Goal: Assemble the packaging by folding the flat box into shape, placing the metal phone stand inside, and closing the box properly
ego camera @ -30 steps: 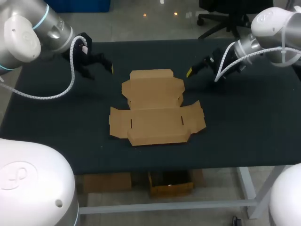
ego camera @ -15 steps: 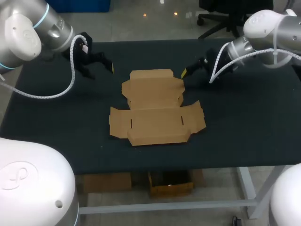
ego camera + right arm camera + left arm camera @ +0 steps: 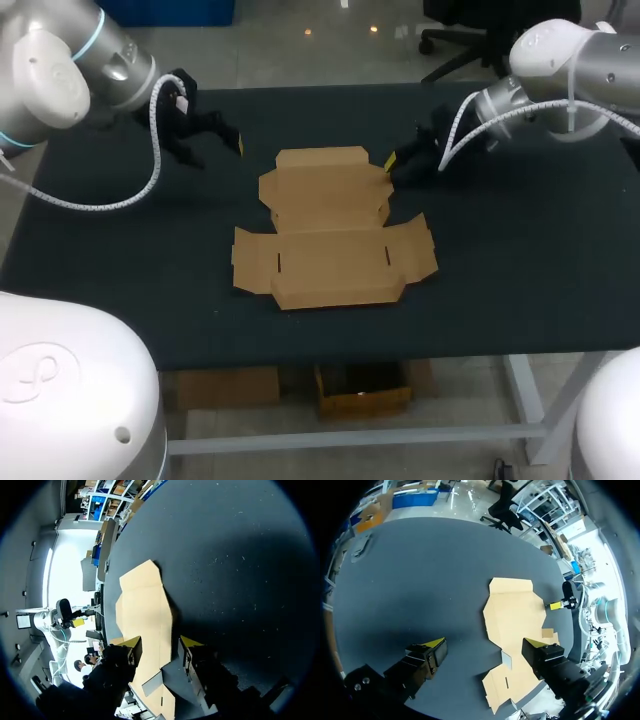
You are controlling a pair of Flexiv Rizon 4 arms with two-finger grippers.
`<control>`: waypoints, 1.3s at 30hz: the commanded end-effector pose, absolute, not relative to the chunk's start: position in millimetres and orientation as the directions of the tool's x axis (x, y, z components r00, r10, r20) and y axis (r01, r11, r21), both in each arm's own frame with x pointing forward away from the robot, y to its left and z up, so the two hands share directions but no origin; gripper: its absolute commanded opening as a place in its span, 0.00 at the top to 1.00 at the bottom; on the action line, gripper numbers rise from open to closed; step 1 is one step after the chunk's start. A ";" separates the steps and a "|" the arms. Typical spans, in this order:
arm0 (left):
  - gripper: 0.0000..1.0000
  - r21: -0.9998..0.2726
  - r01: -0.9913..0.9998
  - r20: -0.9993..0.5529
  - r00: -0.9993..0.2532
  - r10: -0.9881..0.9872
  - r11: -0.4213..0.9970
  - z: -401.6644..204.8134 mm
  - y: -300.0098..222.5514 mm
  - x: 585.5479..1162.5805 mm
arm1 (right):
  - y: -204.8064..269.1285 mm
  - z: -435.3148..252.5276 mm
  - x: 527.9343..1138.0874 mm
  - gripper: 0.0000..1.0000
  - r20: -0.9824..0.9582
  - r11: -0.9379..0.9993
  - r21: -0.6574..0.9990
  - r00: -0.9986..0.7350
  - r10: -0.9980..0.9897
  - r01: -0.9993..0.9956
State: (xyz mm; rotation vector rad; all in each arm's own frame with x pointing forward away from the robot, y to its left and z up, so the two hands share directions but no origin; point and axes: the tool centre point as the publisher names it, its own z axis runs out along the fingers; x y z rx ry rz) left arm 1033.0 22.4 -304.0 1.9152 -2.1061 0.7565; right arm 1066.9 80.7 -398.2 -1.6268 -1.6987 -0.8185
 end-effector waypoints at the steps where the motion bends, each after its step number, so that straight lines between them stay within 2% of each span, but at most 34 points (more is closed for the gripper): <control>1: 0.00 -0.236 -0.971 0.471 -0.145 -0.870 0.035 -305.2 22.7 1035.6 | 82.6 -405.6 1073.3 0.57 0.804 0.049 -0.010 -0.021 0.594 0.999; 15: 0.00 -0.228 -0.973 0.478 -0.135 -0.868 0.026 -311.2 25.3 1037.4 | 96.9 -416.8 1074.2 0.57 0.838 0.027 -0.039 0.018 0.546 0.999; 22: 0.00 -0.225 -0.974 0.479 -0.130 -0.868 0.022 -313.0 28.0 1038.2 | 103.3 -419.3 1071.8 0.68 0.846 0.002 -0.057 0.047 0.530 0.998; 29: 0.00 -0.222 -0.975 0.484 -0.132 -0.865 0.024 -315.1 29.2 1038.4 | 109.7 -419.2 1070.7 0.73 0.852 -0.008 -0.052 0.049 0.521 0.999; 32: 0.00 -0.222 -0.975 0.486 -0.131 -0.864 0.023 -315.5 30.5 1038.3 | 111.6 -418.3 1070.9 0.82 0.855 -0.007 -0.041 0.039 0.517 0.999; 35: 0.00 -0.222 -0.975 0.489 -0.130 -0.862 0.021 -315.9 32.0 1038.4 | 111.5 -416.4 1070.2 1.00 0.861 -0.010 -0.009 0.013 0.508 1.000; 39: 0.00 -0.220 -0.975 0.503 -0.131 -0.854 0.020 -317.9 33.4 1039.1 | 110.0 -410.8 1066.8 1.00 0.869 -0.024 0.040 -0.022 0.495 0.999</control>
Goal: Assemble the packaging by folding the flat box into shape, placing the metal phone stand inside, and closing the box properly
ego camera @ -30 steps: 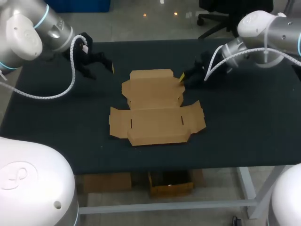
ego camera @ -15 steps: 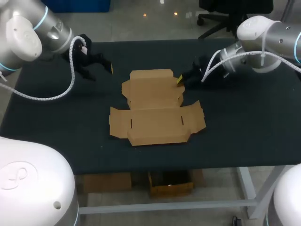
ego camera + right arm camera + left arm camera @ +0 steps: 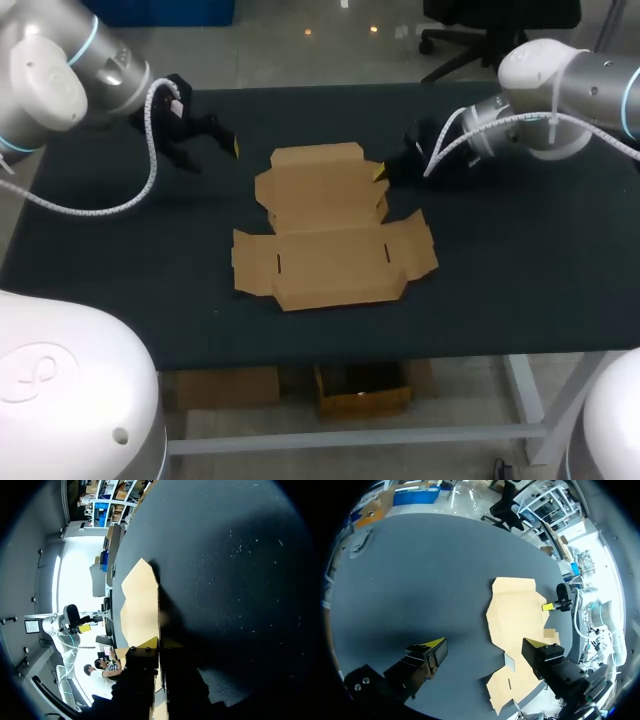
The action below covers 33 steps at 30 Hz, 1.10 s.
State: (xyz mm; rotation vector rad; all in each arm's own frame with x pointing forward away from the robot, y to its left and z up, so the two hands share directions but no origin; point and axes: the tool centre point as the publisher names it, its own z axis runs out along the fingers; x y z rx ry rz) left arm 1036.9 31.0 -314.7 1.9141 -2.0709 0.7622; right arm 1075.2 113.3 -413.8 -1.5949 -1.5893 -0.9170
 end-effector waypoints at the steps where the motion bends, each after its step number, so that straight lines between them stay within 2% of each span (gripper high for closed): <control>1: 0.00 -0.220 -0.975 0.505 -0.131 -0.853 0.020 -318.6 33.5 1039.5 | 109.2 -408.5 1065.9 1.00 0.870 -0.030 0.056 -0.034 0.492 0.998; 20: 0.00 -0.431 -0.895 0.532 -0.354 -0.769 0.114 -308.8 10.4 1048.1 | 106.3 -348.8 1065.2 1.00 0.846 -0.016 0.374 -0.334 0.416 0.927; 25: 0.00 -0.431 -0.895 0.532 -0.354 -0.769 0.114 -308.8 10.4 1048.1 | 103.5 -339.6 1064.1 1.00 0.837 0.014 0.452 -0.429 0.340 0.892; 33: 0.00 -0.431 -0.895 0.532 -0.354 -0.769 0.114 -308.8 10.4 1048.1 | 103.5 -339.6 1064.1 1.00 0.837 0.014 0.452 -0.429 0.340 0.892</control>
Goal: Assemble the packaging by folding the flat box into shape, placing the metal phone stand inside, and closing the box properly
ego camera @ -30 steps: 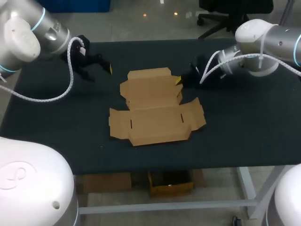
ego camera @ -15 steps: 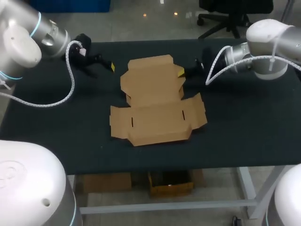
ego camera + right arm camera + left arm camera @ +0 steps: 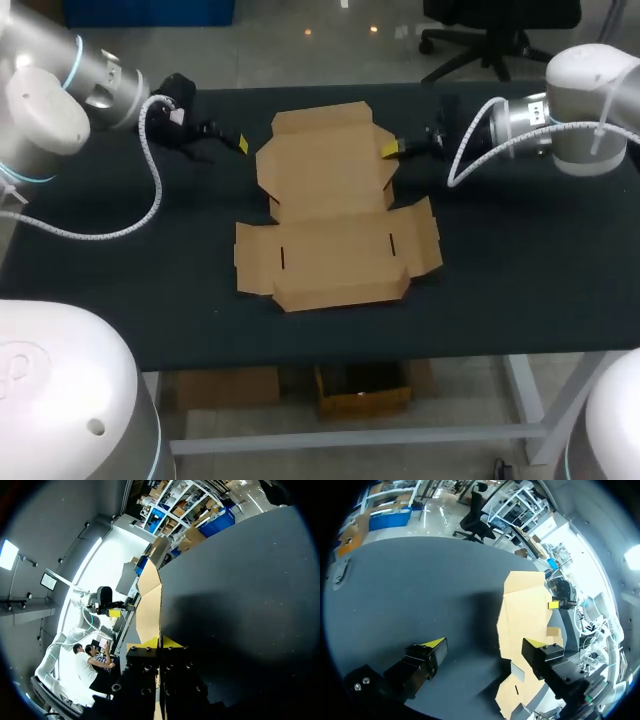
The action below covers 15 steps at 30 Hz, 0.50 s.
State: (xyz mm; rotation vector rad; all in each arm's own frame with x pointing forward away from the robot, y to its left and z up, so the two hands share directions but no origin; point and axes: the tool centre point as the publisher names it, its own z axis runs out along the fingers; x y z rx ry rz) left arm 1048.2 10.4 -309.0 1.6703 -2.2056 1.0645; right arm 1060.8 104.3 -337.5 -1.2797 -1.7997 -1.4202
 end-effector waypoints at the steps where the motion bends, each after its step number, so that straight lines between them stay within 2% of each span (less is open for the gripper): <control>1: 0.00 -0.431 -0.895 0.532 -0.354 -0.769 0.114 -308.8 10.4 1048.1 | 103.5 -339.6 1064.1 1.00 0.837 0.014 0.452 -0.429 0.340 0.892; 8: 0.00 -0.431 -0.895 0.532 -0.354 -0.769 0.114 -308.8 10.4 1048.1 | 103.5 -339.6 1064.1 1.00 0.837 0.014 0.452 -0.429 0.340 0.892; 15: 0.00 -0.560 -0.812 0.519 -0.497 -0.696 0.162 -306.8 -18.3 1050.4 | 103.0 -330.7 1068.5 1.00 0.816 -0.047 0.528 -0.491 0.306 0.848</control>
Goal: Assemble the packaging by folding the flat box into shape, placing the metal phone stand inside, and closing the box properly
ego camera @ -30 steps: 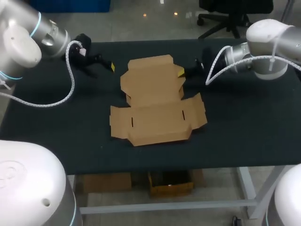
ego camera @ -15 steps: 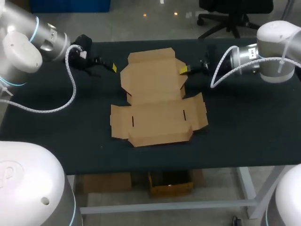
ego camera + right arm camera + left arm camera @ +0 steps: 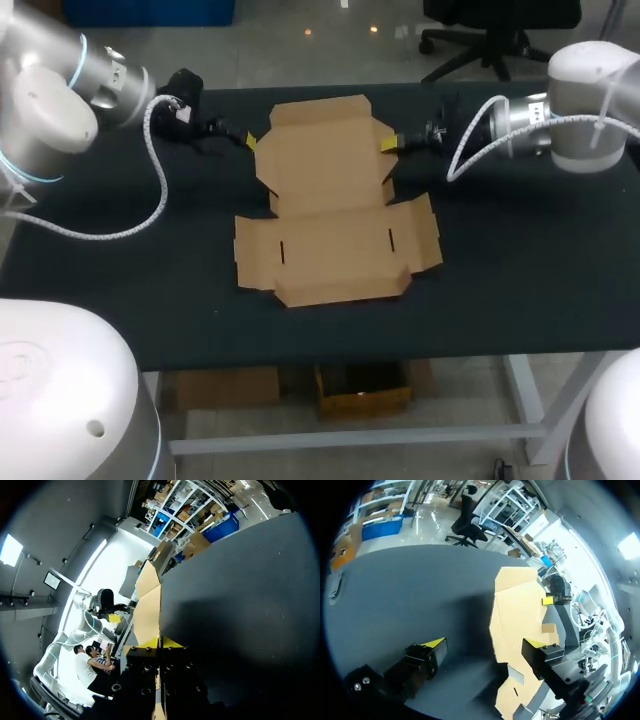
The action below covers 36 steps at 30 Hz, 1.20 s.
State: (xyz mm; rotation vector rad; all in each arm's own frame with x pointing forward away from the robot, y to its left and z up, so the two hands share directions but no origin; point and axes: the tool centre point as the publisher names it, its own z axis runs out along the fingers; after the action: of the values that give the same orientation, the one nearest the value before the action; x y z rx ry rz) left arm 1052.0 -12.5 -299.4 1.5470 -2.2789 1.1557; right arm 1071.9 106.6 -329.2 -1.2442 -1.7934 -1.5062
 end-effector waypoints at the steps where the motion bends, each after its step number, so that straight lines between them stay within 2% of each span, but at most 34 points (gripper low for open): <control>1: 0.00 -0.573 -0.803 0.514 -0.510 -0.689 0.167 -306.2 -19.8 1049.7 | 102.0 -328.6 1068.1 1.00 0.811 -0.056 0.537 -0.497 0.308 0.842; 22: 0.00 -0.755 -0.632 0.495 -0.723 -0.483 0.173 -298.9 -51.2 1066.3 | 103.2 -300.2 1074.3 1.00 0.744 -0.114 0.659 -0.623 0.241 0.743; 36: 0.00 -0.816 -0.560 0.486 -0.799 -0.355 0.144 -291.0 -71.4 1078.1 | 108.6 -287.4 1084.6 1.00 0.704 -0.134 0.708 -0.679 0.208 0.693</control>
State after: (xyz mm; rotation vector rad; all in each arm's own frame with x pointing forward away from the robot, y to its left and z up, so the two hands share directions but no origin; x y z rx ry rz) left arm 1071.0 -70.0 -286.8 0.9578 -2.2637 1.7145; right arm 1077.7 106.7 -284.4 -1.0294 -1.7923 -1.8665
